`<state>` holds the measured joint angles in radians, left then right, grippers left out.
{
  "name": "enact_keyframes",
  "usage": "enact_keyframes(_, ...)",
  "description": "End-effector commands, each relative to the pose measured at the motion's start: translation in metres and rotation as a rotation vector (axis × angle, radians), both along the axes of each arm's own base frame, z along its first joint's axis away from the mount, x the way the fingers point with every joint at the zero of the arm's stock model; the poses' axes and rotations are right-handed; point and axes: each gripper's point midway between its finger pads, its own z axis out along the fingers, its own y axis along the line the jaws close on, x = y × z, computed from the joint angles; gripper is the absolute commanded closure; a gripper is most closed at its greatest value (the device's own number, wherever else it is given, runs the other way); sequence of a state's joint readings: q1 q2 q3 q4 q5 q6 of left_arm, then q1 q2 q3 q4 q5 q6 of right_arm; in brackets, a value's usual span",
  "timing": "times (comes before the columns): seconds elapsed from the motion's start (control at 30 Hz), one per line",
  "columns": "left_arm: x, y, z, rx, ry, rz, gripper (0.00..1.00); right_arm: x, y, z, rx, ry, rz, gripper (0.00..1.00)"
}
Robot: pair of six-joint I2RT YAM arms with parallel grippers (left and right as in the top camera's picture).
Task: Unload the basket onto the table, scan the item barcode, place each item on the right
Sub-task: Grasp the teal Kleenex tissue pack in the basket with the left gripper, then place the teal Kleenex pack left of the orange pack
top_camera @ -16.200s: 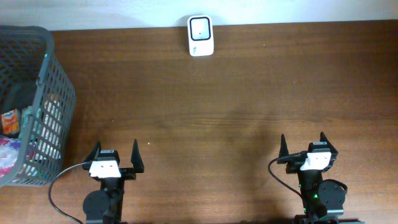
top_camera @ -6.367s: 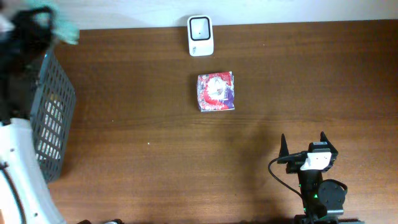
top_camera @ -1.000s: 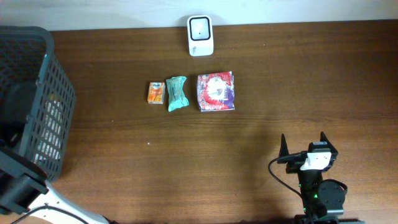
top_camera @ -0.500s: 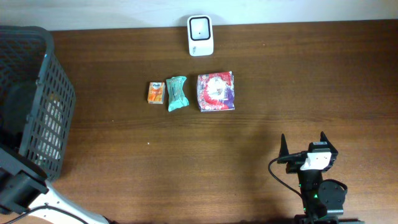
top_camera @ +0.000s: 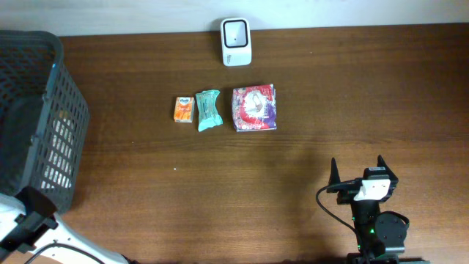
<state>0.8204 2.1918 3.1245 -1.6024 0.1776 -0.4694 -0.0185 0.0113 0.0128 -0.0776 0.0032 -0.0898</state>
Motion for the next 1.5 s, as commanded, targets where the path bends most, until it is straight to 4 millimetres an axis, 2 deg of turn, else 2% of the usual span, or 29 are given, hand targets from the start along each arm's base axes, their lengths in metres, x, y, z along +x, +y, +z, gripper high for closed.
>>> enact_keyframes(0.0,0.039,-0.077,0.042,-0.056,-0.202,-0.326,1.0,0.0,0.0,-0.003,-0.008,0.006,-0.002,0.02)
enact_keyframes(0.03,0.054,-0.104,0.043,-0.018,-0.19,-0.439,1.0,0.0,0.0,-0.003,-0.008,0.006,-0.002,0.02)
enact_keyframes(0.07,0.062,-0.119,0.044,0.011,-0.185,-0.497,1.0,0.0,0.0,-0.003,-0.008,0.005,-0.002,0.02)
enact_keyframes(0.17,0.101,-0.194,0.055,0.162,-0.193,-0.747,1.0,0.0,0.0,-0.003,-0.008,0.006,-0.002,0.02)
enact_keyframes(0.3,0.127,-0.272,0.021,0.237,-0.071,-0.987,1.0,0.0,0.0,-0.003,-0.008,0.006,-0.002,0.02)
enact_keyframes(0.33,0.136,-0.292,-0.004,0.226,-0.003,-1.06,1.0,0.0,0.0,-0.003,-0.008,0.006,-0.002,0.02)
enact_keyframes(0.37,0.143,-0.3,-0.036,0.206,0.11,-1.059,1.0,0.0,0.0,-0.003,-0.008,0.006,-0.002,0.02)
enact_keyframes(0.43,0.153,-0.301,-0.092,0.214,0.311,-1.023,1.0,0.0,0.0,-0.003,-0.008,0.006,-0.002,0.02)
enact_keyframes(0.47,0.16,-0.303,-0.131,0.239,0.431,-1.003,1.0,0.0,0.0,-0.003,-0.008,0.006,-0.002,0.02)
enact_keyframes(0.63,0.176,-0.32,-0.247,0.205,0.57,-1.046,1.0,0.0,0.0,-0.003,-0.008,0.006,-0.002,0.02)
enact_keyframes(0.67,0.177,-0.32,-0.265,0.2,0.578,-1.048,1.0,0.0,0.0,-0.003,-0.008,0.006,-0.002,0.02)
enact_keyframes(0.77,0.181,-0.323,-0.302,0.223,0.574,-1.095,1.0,0.0,0.0,-0.003,-0.008,0.006,-0.002,0.02)
enact_keyframes(0.83,0.181,-0.33,-0.318,0.261,0.566,-1.185,1.0,0.0,0.0,-0.003,-0.008,0.006,-0.002,0.02)
enact_keyframes(0.97,0.172,-0.331,-0.353,0.255,0.587,-1.193,1.0,0.0,0.0,-0.003,-0.008,0.006,-0.002,0.02)
enact_keyframes(1.2,0.183,-0.341,-0.351,0.265,0.509,-1.226,0.97,0.0,0.0,-0.003,-0.008,0.006,-0.002,0.02)
enact_keyframes(1.23,0.185,-0.342,-0.35,0.274,0.5,-1.231,0.92,0.0,0.0,-0.003,-0.008,0.006,-0.002,0.02)
enact_keyframes(1.27,0.185,-0.342,-0.35,0.274,0.499,-1.23,0.64,0.0,0.0,-0.003,-0.008,0.006,-0.002,0.02)
enact_keyframes(1.37,0.186,-0.34,-0.344,0.28,0.491,-1.225,0.46,0.0,0.0,-0.003,-0.008,0.006,-0.002,0.02)
enact_keyframes(1.43,0.188,-0.34,-0.331,0.296,0.467,-1.22,0.47,0.0,0.0,-0.003,-0.008,0.006,-0.002,0.02)
enact_keyframes(1.47,0.191,-0.34,-0.316,0.315,0.439,-1.213,0.48,0.0,0.0,-0.003,-0.008,0.006,-0.002,0.02)
